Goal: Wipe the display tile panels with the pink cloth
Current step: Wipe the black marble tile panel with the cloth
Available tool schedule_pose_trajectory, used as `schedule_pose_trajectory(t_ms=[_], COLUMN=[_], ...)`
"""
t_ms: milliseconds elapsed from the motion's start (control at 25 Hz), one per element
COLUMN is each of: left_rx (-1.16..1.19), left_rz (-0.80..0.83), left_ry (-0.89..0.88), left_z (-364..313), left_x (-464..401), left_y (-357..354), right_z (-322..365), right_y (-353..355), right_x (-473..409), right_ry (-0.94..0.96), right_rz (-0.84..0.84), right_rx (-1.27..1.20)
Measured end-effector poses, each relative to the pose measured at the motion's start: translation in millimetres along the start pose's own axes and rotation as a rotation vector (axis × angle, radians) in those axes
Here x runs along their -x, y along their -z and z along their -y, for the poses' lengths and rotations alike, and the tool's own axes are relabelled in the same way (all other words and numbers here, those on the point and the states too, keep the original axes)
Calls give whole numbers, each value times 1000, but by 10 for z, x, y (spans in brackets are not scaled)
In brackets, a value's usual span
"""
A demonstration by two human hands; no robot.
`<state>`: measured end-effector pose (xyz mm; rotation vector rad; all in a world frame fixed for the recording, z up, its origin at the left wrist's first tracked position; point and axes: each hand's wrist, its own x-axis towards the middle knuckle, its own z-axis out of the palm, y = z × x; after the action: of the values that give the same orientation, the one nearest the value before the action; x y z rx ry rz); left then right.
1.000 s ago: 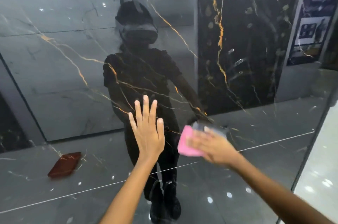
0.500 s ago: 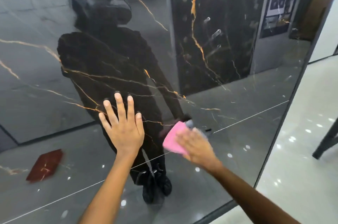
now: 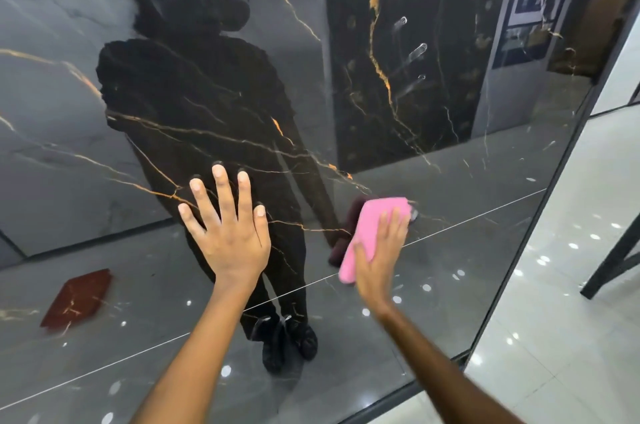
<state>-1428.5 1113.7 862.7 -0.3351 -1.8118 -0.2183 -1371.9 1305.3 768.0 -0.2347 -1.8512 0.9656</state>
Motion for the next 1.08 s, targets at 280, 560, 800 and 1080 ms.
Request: schedule_pose_trajectory(t_ms=[280, 560, 800, 1080], left_rx=[-6, 225, 127, 11], left_rz=[24, 21, -84, -84], left_ry=[-8, 155, 129, 84], left_z=[-16, -253, -138, -77], left_x=[29, -369, -1931, -1943], left_y=[-12, 380, 660, 510], right_z=[679, 651, 1149, 1491], right_y=[100, 515, 174, 866], right_x=[-1142, -1898, -1617, -2973], right_ry=[258, 697, 747, 579], right_rz=[-309, -223, -232, -369], right_rx=[46, 302, 108, 117])
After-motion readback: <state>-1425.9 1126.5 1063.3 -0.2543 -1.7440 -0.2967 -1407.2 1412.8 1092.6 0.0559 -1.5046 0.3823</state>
